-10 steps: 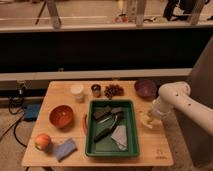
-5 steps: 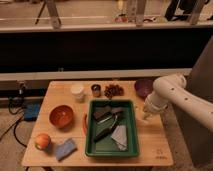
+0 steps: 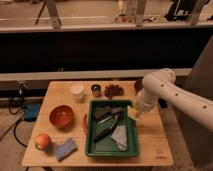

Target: Place banana in red bowl

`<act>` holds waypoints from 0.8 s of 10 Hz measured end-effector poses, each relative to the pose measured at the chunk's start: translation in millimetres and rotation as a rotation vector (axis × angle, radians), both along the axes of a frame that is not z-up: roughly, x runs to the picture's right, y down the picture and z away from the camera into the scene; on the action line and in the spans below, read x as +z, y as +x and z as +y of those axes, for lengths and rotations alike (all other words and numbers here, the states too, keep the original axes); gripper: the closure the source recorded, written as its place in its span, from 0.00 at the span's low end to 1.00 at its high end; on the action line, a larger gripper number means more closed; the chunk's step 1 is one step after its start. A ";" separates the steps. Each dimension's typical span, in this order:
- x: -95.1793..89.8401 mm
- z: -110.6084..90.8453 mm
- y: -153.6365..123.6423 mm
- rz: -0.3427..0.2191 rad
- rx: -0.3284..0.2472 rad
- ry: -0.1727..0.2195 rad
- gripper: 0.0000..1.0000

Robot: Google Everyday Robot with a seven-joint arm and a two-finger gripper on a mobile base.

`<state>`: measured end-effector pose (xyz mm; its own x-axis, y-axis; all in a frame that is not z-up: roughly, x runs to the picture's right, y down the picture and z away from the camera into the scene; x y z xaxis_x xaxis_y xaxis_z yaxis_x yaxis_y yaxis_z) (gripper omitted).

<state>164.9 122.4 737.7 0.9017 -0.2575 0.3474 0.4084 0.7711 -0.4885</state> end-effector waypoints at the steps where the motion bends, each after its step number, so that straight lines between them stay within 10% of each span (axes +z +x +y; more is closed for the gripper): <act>1: -2.2 -1.3 -1.8 0.000 -0.015 0.006 1.00; 8: -18.2 -8.1 -60.7 -0.046 -0.089 0.037 1.00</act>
<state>104.2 114.3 719.5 0.8580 -0.3488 0.3770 0.4973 0.7479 -0.4398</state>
